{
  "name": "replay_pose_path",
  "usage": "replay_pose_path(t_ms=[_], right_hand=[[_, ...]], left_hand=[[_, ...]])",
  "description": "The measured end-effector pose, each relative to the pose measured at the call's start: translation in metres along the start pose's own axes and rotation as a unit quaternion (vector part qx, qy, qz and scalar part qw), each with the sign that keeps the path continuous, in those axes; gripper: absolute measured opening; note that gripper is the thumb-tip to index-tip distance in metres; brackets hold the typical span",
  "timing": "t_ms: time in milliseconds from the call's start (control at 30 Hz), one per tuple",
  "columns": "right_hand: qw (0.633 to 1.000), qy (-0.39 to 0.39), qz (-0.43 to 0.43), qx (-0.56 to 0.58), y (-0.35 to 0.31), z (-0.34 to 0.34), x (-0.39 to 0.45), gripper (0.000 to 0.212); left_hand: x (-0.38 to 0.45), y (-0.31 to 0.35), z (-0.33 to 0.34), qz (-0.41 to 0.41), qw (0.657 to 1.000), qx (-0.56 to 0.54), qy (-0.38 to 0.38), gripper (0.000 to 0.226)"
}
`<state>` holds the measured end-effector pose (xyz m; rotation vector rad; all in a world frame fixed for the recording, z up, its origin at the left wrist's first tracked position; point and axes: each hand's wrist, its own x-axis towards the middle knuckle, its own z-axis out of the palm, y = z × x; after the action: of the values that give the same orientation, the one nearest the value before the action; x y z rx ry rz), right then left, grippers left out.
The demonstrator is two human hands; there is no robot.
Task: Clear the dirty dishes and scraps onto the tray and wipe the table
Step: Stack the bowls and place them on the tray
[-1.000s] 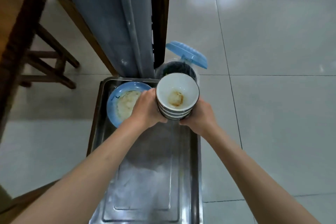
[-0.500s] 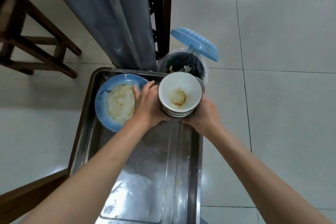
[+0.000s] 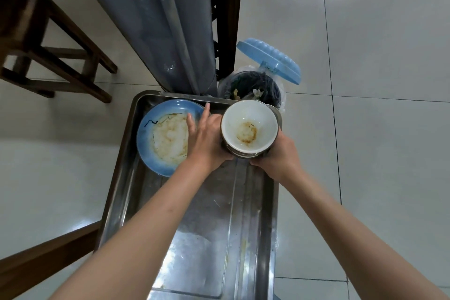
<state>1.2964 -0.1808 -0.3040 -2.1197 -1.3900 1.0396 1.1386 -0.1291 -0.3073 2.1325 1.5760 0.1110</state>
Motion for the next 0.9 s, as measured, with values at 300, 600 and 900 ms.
replay_pose_path(t_ms=[300, 600, 900], right_hand=[[1.000, 0.014, -0.021, 0.000, -0.026, -0.019, -0.040, 0.113], [0.997, 0.010, -0.015, -0.076, -0.106, -0.047, -0.126, 0.126], [0.994, 0.020, -0.021, -0.107, -0.196, -0.069, -0.255, 0.125]], left_hand=[[-0.033, 0.001, -0.035, -0.039, 0.997, 0.033, -0.055, 0.109], [-0.105, 0.008, -0.123, -0.035, 0.990, 0.076, -0.115, 0.114], [-0.219, -0.005, -0.227, 0.007, 0.994, 0.090, -0.070, 0.123]])
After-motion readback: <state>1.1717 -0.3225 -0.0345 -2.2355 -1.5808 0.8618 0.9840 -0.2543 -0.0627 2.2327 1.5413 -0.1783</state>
